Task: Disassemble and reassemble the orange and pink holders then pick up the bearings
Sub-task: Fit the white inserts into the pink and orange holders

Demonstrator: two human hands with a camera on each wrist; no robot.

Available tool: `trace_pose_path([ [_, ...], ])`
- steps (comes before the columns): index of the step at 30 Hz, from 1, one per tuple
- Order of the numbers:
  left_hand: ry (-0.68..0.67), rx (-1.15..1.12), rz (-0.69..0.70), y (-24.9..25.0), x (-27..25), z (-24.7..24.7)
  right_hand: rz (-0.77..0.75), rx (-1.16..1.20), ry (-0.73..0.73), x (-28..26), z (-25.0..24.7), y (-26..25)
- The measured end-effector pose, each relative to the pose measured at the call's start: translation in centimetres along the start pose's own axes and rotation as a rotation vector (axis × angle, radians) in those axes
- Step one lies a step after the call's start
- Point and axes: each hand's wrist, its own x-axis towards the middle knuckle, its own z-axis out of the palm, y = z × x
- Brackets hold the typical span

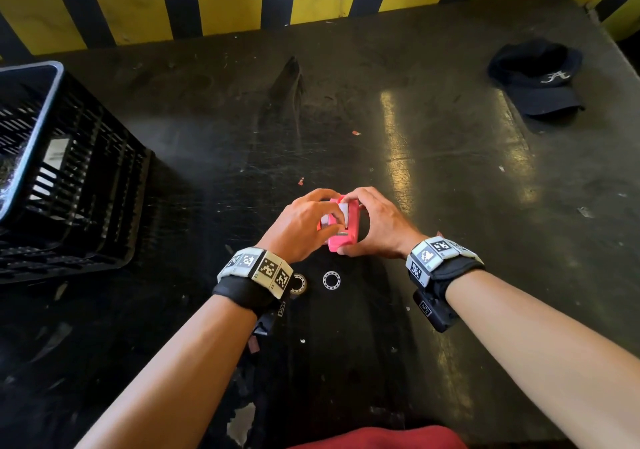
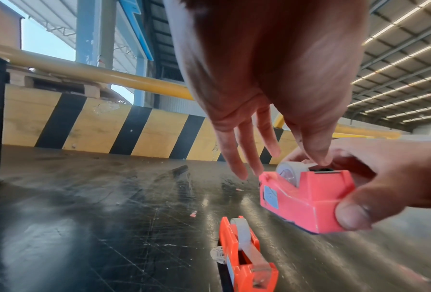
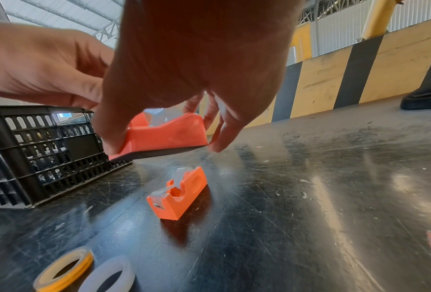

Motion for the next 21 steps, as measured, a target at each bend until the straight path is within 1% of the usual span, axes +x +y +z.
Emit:
trace_pose_path([
  [4,-0.045,0.091,-0.017,0.2,-1.2,0.4,0.023,0.03,0.014,0.1,0.0,0.1],
  [8,0.016,0.245,0.018,0.4,-1.7,1.2,0.036,0.021,0.008,0.1,0.2,0.3],
  [11,-0.013,0.293,-0.002,0.7,-1.8,1.5,0.055,0.031,0.038,0.1,0.1,0.6],
  [13,-0.025,0.277,0.001,0.8,-1.8,1.6,0.058,0.038,0.029,0.0,-0.1,0.7],
  [15,0.013,0.201,0.017,0.6,-1.7,1.6,0.057,0.027,0.005,0.0,-0.3,1.0],
  [18,0.128,0.09,-0.056,-0.8,-1.8,1.0,0.083,-0.04,-0.061,0.4,-0.6,1.7],
  [19,0.14,0.087,-0.085,-1.4,-1.8,0.7,0.106,-0.063,-0.088,0.7,-0.6,2.0],
  [21,0.114,0.08,-0.129,-2.7,-2.2,0.4,0.141,-0.101,-0.135,1.3,-0.5,2.6],
])
